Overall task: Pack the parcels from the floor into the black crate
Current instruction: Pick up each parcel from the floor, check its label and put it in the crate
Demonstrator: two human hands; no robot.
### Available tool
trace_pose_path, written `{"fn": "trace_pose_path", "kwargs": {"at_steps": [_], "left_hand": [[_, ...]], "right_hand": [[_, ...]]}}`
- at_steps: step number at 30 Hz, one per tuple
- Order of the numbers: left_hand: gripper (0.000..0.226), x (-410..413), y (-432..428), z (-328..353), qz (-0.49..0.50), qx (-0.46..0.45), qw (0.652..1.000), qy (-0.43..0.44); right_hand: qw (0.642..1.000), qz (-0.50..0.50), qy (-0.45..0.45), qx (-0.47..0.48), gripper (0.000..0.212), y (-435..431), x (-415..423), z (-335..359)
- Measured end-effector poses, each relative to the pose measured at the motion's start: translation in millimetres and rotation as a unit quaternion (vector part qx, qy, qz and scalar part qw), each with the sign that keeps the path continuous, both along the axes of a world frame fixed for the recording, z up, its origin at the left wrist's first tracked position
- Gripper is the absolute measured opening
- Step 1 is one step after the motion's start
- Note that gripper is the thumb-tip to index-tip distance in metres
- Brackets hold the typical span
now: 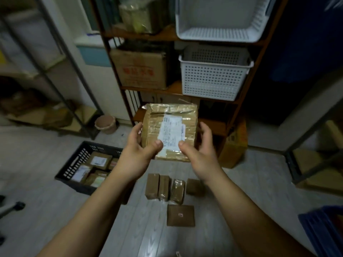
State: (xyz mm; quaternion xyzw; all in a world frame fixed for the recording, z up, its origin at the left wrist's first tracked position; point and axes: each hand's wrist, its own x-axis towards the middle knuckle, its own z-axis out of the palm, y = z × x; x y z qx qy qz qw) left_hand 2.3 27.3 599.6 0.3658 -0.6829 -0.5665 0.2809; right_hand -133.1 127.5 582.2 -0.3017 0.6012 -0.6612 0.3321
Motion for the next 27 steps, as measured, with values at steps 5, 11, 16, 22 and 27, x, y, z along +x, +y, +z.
{"fn": "trace_pose_path", "kwargs": {"at_steps": [5, 11, 16, 22, 27], "left_hand": [[0.077, 81.7, -47.1, 17.4, 0.003, 0.004, 1.000, 0.014], [0.043, 188.1, -123.2, 32.8, 0.033, 0.026, 0.998, 0.044], [0.067, 252.0, -175.3, 38.8, 0.035, 0.056, 0.997, 0.047], [0.069, 284.6, -228.6, 24.1, 0.038, 0.083, 0.995, 0.025], [0.074, 288.6, -292.1, 19.7, 0.037, 0.094, 0.995, -0.004]], "right_hand": [[0.996, 0.075, -0.011, -0.045, 0.054, -57.7, 72.8, 16.3], [0.994, 0.091, -0.035, -0.059, 0.047, -147.3, 171.8, 27.9], [0.992, 0.086, -0.081, -0.049, 0.034, -203.5, 231.7, 33.4], [0.994, 0.064, -0.084, -0.022, 0.035, -260.2, 268.1, 24.4], [0.993, 0.061, -0.096, -0.015, 0.041, -324.0, 270.6, 17.6]]}}
